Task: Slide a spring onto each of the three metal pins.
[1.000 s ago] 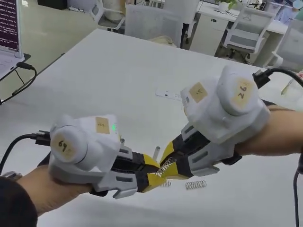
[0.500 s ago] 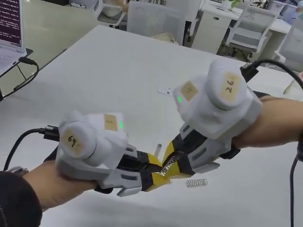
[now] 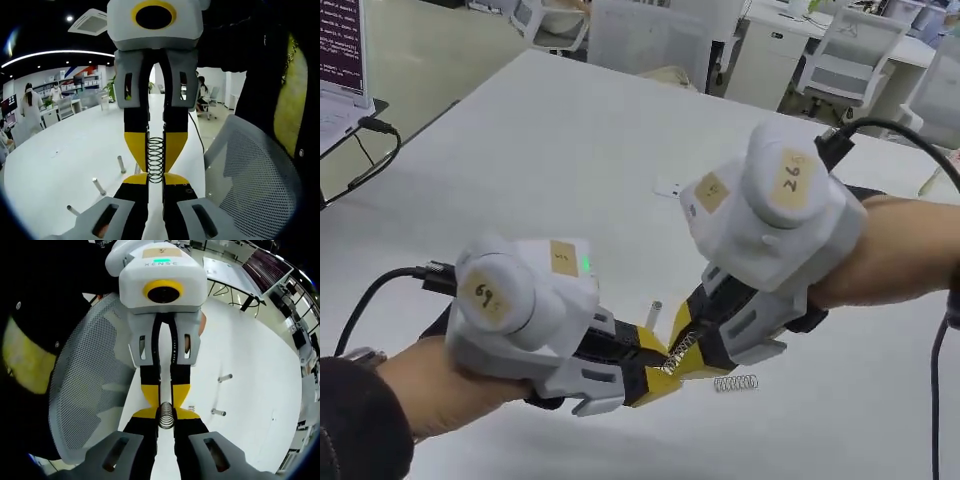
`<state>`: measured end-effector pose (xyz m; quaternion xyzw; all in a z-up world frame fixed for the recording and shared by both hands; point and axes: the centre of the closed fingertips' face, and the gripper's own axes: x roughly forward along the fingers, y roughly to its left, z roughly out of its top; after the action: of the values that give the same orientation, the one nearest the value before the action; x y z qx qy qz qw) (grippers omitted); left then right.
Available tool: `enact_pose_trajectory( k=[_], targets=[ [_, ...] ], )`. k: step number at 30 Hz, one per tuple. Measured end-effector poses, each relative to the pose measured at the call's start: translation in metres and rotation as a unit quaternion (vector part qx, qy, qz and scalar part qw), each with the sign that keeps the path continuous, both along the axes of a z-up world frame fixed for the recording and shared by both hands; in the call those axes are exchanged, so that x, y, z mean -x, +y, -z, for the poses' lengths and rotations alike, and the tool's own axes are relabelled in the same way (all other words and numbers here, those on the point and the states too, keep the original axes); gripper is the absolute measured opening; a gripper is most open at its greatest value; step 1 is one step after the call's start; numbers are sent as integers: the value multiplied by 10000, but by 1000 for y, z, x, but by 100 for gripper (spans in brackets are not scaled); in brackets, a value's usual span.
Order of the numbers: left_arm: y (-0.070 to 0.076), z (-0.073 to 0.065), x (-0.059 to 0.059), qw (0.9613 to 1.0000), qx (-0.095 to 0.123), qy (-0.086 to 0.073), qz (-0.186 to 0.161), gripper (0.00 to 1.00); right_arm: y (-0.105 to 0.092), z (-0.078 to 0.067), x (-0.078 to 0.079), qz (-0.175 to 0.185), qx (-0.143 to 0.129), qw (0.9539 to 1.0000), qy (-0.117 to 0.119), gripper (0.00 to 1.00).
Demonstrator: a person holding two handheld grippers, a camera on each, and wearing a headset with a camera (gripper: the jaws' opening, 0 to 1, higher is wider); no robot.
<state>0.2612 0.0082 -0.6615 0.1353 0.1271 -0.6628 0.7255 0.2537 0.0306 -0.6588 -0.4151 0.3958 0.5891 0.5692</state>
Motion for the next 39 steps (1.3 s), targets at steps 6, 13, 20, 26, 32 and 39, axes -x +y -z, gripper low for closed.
enact_pose_trajectory(
  k=[6,13,20,26,32,39],
  targets=[
    [-2,0,0,10000,51,3,-3,2,0,0,-1,25,5,10000,5,8],
    [-1,-1,0,9999,82,70,-49,4,1,0,-1,29,5,10000,5,8],
    [0,-4,0,9996,226,153,-89,9,-3,-1,-3,80,-26,10000,-28,8],
    [0,-5,-3,9994,258,155,-151,14,-4,-1,-3,96,-31,9999,-41,8],
    [-2,-4,-1,9995,257,146,-146,22,-8,-2,-4,129,-29,9999,-69,8],
    [3,-2,-3,9995,195,126,-194,25,-16,-5,-9,227,-33,9997,-115,8]
  ],
)
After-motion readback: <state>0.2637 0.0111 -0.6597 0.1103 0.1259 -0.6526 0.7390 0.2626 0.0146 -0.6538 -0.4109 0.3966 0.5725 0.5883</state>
